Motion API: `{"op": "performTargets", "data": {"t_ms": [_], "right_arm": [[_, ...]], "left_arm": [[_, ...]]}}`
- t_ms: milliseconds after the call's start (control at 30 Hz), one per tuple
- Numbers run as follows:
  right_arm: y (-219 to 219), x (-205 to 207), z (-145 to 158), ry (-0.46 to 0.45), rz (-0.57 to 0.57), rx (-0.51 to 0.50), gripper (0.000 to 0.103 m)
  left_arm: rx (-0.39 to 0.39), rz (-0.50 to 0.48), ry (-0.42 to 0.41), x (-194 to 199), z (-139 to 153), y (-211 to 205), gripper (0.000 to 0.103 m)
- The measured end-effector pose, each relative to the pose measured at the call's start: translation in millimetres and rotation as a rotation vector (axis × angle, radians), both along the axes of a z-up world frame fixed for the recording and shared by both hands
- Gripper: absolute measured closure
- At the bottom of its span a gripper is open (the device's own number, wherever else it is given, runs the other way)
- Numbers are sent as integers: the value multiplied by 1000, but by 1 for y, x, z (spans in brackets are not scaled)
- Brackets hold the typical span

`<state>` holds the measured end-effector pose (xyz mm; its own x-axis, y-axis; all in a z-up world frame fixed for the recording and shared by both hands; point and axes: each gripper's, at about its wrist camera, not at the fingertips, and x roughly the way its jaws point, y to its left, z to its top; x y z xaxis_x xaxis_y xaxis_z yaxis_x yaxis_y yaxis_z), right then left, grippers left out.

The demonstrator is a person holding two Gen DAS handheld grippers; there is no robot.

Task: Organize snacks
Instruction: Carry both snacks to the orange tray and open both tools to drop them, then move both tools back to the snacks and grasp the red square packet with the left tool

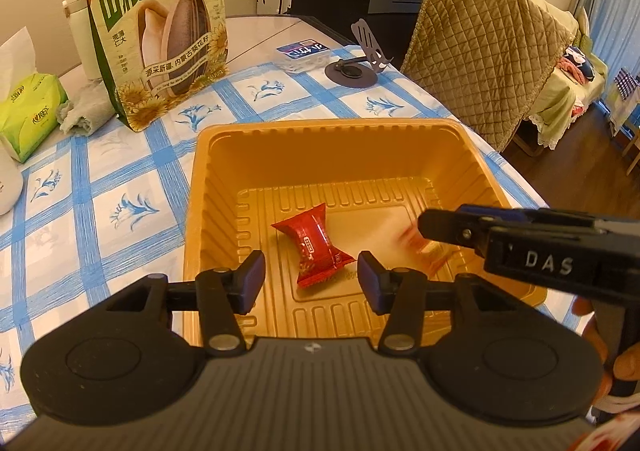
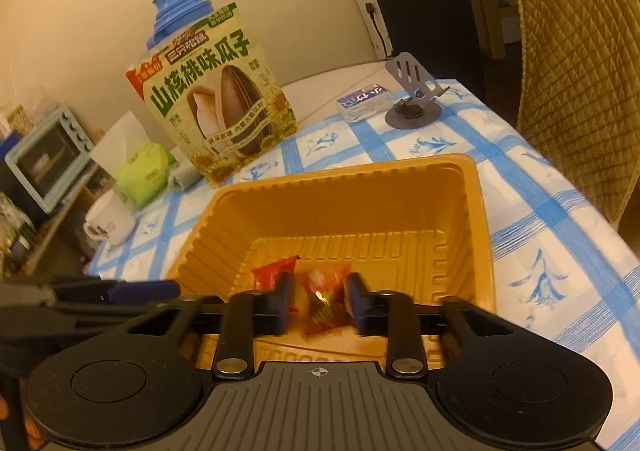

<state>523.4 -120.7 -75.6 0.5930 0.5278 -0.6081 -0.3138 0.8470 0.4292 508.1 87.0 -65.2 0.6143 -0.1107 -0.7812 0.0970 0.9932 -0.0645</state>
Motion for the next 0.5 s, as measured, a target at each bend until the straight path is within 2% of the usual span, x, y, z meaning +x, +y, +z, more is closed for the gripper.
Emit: {"op": "performTargets", "data": {"t_ms": [33,67,500], "right_arm": [[0,-1,1,-8,-11,-2,47],[0,-3,2,-20,-20,-8,44],[-10,-16,5,-15,-6,-35,42]], "left_arm": [[2,2,-2,-1,0,0,53],[2,3,-4,-2,0,1,52],[0,19,-28,-15,8,-3,50]]}}
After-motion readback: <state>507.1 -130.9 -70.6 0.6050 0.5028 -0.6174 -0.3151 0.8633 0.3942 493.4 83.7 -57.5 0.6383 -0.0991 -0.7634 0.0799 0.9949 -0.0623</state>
